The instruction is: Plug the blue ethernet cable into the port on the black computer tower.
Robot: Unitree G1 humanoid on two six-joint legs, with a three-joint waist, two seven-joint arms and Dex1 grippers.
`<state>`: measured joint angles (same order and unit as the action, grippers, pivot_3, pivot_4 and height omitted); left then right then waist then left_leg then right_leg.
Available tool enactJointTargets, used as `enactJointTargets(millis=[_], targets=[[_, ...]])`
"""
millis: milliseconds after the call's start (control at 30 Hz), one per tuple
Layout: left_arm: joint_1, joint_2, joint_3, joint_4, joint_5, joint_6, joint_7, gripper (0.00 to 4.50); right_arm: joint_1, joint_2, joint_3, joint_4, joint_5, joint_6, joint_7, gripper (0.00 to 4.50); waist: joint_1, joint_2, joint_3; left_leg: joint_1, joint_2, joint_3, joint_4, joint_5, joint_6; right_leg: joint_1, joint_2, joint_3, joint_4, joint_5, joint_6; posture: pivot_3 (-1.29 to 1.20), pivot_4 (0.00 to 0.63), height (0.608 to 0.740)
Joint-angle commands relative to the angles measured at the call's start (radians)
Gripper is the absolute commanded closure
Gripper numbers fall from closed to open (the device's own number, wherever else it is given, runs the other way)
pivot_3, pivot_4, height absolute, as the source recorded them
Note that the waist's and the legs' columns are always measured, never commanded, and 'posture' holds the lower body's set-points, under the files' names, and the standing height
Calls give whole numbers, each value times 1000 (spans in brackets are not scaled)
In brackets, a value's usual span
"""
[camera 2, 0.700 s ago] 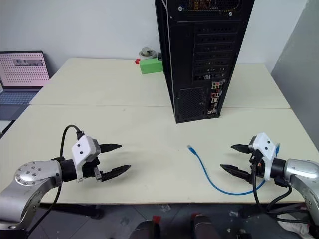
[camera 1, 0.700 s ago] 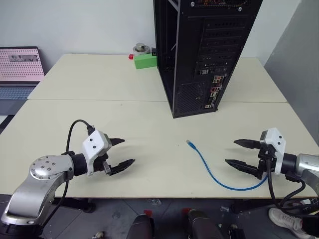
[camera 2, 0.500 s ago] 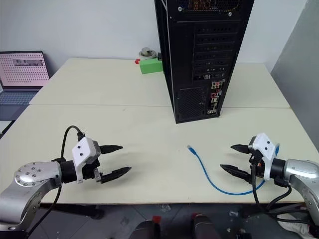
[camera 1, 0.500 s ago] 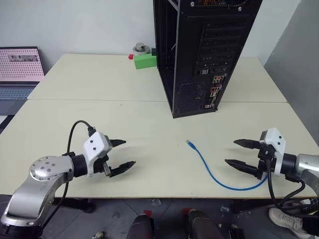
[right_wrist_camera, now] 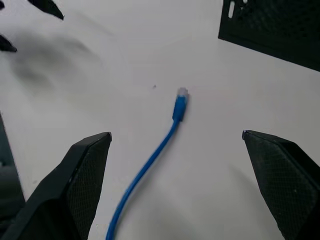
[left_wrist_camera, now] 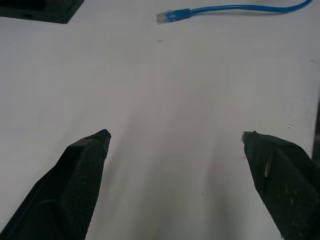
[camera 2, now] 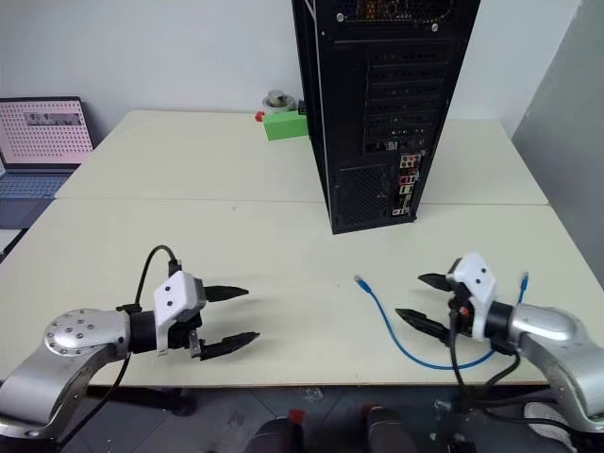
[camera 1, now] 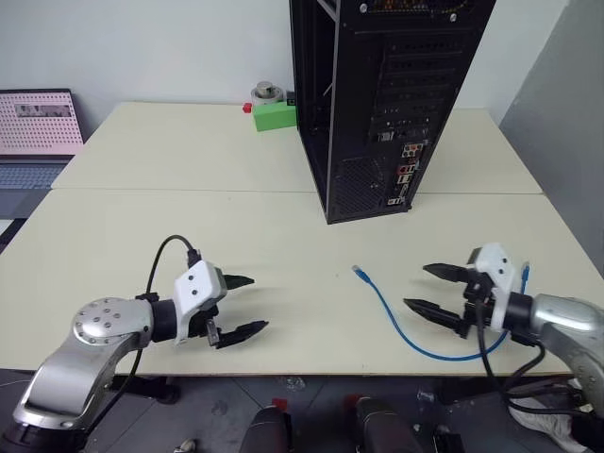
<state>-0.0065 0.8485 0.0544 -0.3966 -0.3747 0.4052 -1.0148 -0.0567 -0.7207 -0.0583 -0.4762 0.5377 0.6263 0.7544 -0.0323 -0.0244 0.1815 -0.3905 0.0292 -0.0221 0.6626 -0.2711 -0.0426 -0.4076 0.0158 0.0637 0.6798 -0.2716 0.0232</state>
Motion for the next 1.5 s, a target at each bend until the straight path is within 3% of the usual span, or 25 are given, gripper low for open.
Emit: enactJointTargets(millis=[33, 200, 433, 533, 1033, 1267, 1500], targets=[[-46, -14, -37, -2, 14, -45, -13, 0, -49, 65, 81, 34, -81, -38, -63, 62, 0, 0, 0, 0, 0, 0, 0, 0, 0, 0, 0, 0, 0, 0, 0, 0, 150, 740], [-97, -31, -86, 29, 40, -84, -27, 0, -105, 177, 165, 168, -194, -115, -129, 62, 0, 0, 0, -1, 0, 0, 0, 0, 0, -1, 0, 0, 0, 0, 0, 0, 150, 740], [-132, -65, -123, 60, 52, -115, -32, 0, -94, 210, 239, 208, -285, -131, -138, 62, 1, 0, 0, -2, 0, 0, 0, 0, 0, -2, 0, 0, 1, 1, -1, 0, 150, 740], [-140, -72, -130, 75, 59, -129, -31, 0, -95, 219, 241, 204, -297, -118, -150, 565, 0, 0, 0, -2, 0, 0, 0, 0, 0, -2, 0, 0, 1, 1, -2, 0, 150, 740], [-243, -142, -182, 211, 107, -190, -31, 0, -153, 185, 269, 175, -313, -71, -69, 4464, 0, 0, 0, -2, -1, 0, 1, 0, 0, -2, 0, -1, 1, 1, -2, 0, 150, 740], [-338, -176, -251, 283, 132, -223, -100, 0, -260, 112, 338, 103, -295, -50, 83, 4464, 0, 0, 0, -3, -1, 0, 1, 0, 0, -2, 0, -3, 1, 2, -4, 0, 150, 740], [-392, -194, -282, 312, 135, -225, -150, 0, -326, 104, 378, 68, -297, -24, 140, 4464, 1, 0, 0, -4, -1, -1, 2, 0, 0, -2, 0, -4, 1, 3, -5, 0, 150, 740]])
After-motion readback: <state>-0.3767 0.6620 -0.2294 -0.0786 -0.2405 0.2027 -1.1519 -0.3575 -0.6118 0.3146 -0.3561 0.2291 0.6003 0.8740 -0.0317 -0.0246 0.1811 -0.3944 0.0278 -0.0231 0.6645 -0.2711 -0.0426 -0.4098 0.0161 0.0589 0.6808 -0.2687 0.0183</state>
